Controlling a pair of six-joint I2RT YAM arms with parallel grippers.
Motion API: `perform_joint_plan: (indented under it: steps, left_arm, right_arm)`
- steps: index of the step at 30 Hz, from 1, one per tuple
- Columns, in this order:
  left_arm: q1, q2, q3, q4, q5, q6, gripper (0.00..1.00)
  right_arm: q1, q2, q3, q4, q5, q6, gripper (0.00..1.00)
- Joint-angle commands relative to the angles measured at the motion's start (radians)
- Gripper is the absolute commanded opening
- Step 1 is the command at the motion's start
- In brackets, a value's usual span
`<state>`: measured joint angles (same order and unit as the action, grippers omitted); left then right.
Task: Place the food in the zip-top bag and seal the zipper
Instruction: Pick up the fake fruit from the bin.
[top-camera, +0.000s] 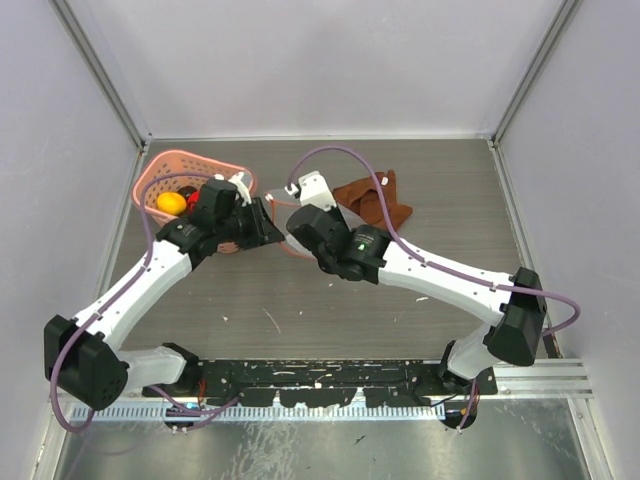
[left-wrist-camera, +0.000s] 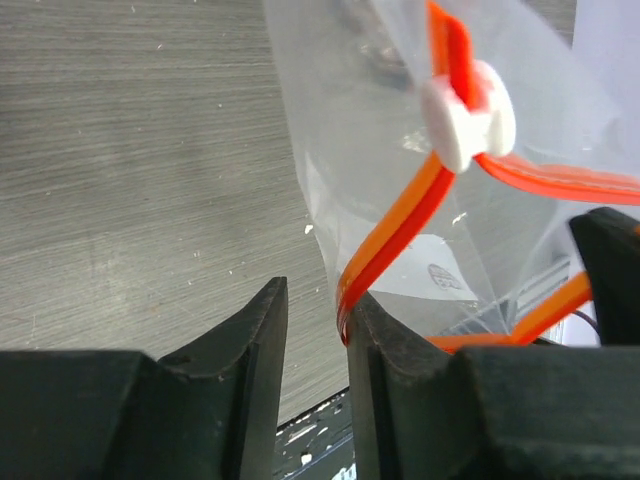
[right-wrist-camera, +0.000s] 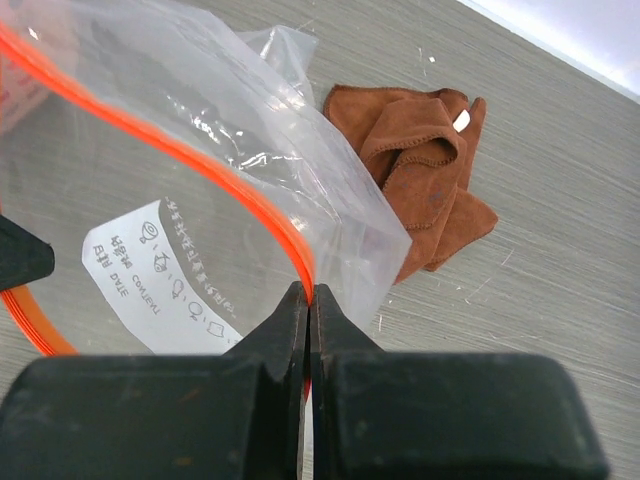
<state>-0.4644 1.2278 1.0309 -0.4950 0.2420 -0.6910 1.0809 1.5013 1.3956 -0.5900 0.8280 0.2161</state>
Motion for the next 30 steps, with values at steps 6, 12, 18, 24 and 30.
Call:
perform_joint_plan:
  steps: [6, 12, 18, 24, 30]
  left_arm:
    - [0.005, -0.033, 0.088, 0.021, -0.019, 0.031, 0.44]
    - [0.044, -0.086, 0.108, -0.045, -0.073, 0.080, 0.50]
    - [0.120, -0.118, 0.172, -0.148, -0.171, 0.184, 0.57]
    - [0.202, -0.084, 0.265, -0.235, -0.306, 0.316, 0.68]
    - [0.283, 0.065, 0.388, -0.318, -0.340, 0.381, 0.77]
  right_arm:
    - [0.007, 0.042, 0.001, 0.040, 0.008, -0.024, 0.00]
    - [0.007, 0.059, 0.003, 0.041, 0.005, -0.024, 0.00]
    - [0.007, 0.062, 0.002, 0.045, 0.000, -0.026, 0.00]
    - [0.007, 0.057, -0.001, 0.050, -0.001, -0.026, 0.00]
    - [0.007, 0.063, 0.004, 0.054, -0.006, -0.028, 0.00]
